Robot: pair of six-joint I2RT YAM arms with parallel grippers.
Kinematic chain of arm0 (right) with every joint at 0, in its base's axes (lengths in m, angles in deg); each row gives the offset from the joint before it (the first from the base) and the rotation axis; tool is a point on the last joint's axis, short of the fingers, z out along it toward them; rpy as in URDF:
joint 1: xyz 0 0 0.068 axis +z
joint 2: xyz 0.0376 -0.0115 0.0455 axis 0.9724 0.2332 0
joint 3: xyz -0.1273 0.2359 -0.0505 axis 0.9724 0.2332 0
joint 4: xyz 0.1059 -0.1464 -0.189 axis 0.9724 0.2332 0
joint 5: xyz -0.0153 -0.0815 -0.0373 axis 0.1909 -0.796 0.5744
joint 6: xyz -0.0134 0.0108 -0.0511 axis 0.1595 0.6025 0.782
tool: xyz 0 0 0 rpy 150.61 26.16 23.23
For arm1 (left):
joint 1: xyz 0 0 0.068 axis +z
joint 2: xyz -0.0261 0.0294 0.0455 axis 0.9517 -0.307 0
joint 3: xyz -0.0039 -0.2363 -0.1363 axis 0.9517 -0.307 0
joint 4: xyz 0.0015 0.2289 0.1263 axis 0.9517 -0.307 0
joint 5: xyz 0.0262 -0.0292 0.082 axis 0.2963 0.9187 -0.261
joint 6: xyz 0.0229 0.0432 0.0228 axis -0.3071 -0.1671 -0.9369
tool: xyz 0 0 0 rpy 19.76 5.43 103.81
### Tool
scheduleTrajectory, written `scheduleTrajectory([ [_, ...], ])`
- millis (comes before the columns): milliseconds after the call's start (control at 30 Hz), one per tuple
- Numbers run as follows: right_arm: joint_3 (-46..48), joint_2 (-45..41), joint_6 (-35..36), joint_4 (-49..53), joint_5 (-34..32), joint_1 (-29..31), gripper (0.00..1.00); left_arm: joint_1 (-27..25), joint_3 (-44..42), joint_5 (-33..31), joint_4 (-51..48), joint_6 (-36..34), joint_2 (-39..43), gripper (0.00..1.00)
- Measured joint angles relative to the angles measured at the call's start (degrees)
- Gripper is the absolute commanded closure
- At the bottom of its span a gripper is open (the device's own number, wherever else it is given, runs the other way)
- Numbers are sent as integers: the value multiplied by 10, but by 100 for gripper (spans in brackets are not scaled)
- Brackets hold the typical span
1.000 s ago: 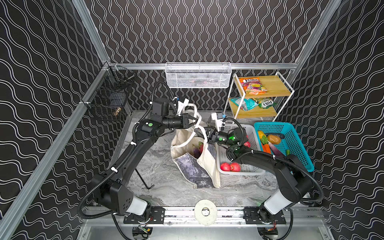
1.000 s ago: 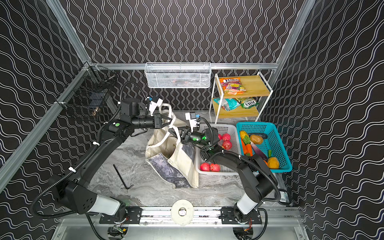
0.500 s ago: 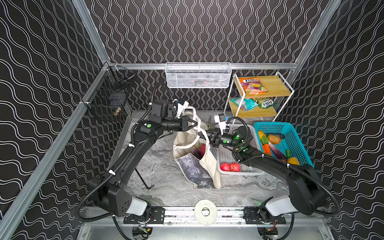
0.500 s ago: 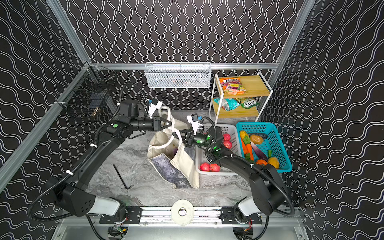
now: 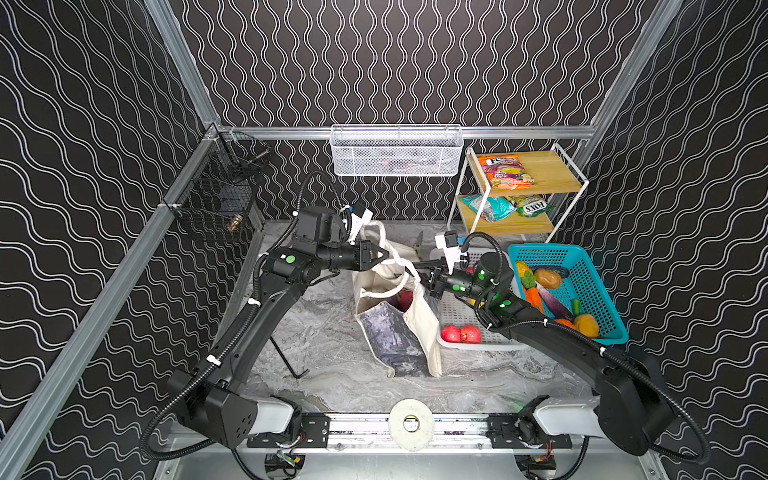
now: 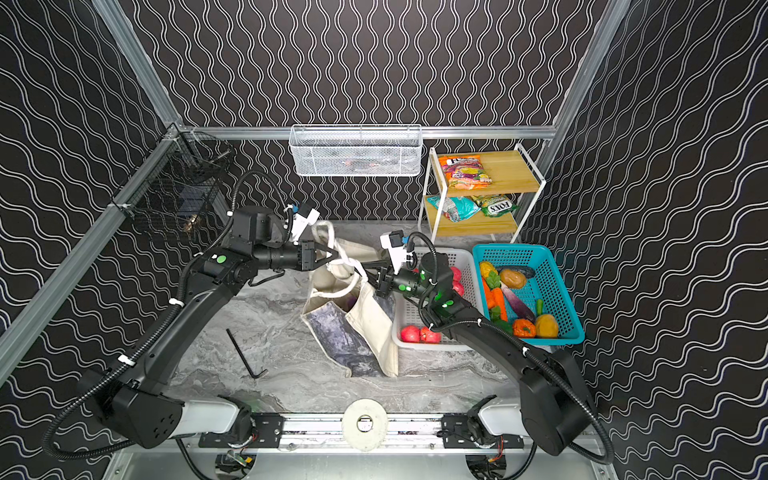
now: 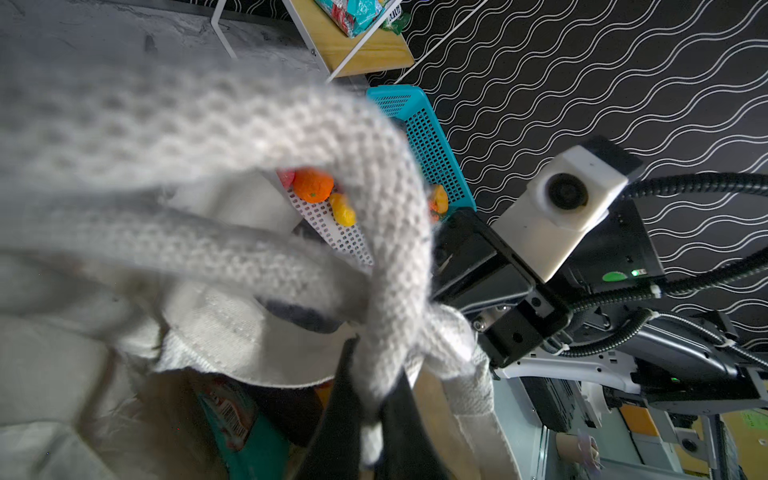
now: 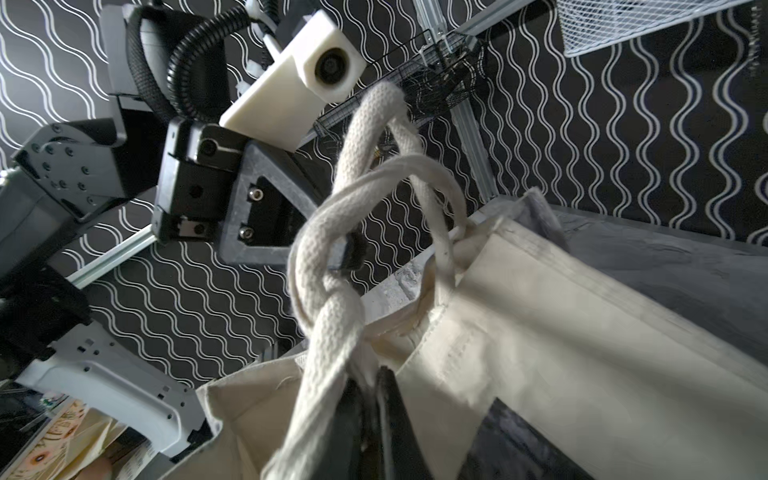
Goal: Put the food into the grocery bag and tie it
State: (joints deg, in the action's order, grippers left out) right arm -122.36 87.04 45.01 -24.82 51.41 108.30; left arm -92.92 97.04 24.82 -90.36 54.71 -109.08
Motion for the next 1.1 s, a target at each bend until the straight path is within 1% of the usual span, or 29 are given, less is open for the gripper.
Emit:
scheduleTrajectory([
  [100,9,-9,10,15,-35,-7,100,2,-2,-11,-22,-5,1,100],
  [233,28,-24,10,16,-55,-14,100,2,-6,-21,-37,-15,4,100],
  [500,94,-66,-15,-27,-99,-33,100,5,-33,-34,-67,-31,19,100],
  [633,107,-84,-15,-40,-127,-43,100,17,-48,-48,-93,-40,32,100],
  [800,75,-71,33,-15,-105,-45,99,18,-54,-50,-94,-42,31,100],
  [900,63,-65,68,8,-97,-47,96,10,-52,-55,-94,-42,25,100],
  [1100,53,-65,148,55,-111,-45,81,-18,-40,-59,-95,-42,1,100],
])
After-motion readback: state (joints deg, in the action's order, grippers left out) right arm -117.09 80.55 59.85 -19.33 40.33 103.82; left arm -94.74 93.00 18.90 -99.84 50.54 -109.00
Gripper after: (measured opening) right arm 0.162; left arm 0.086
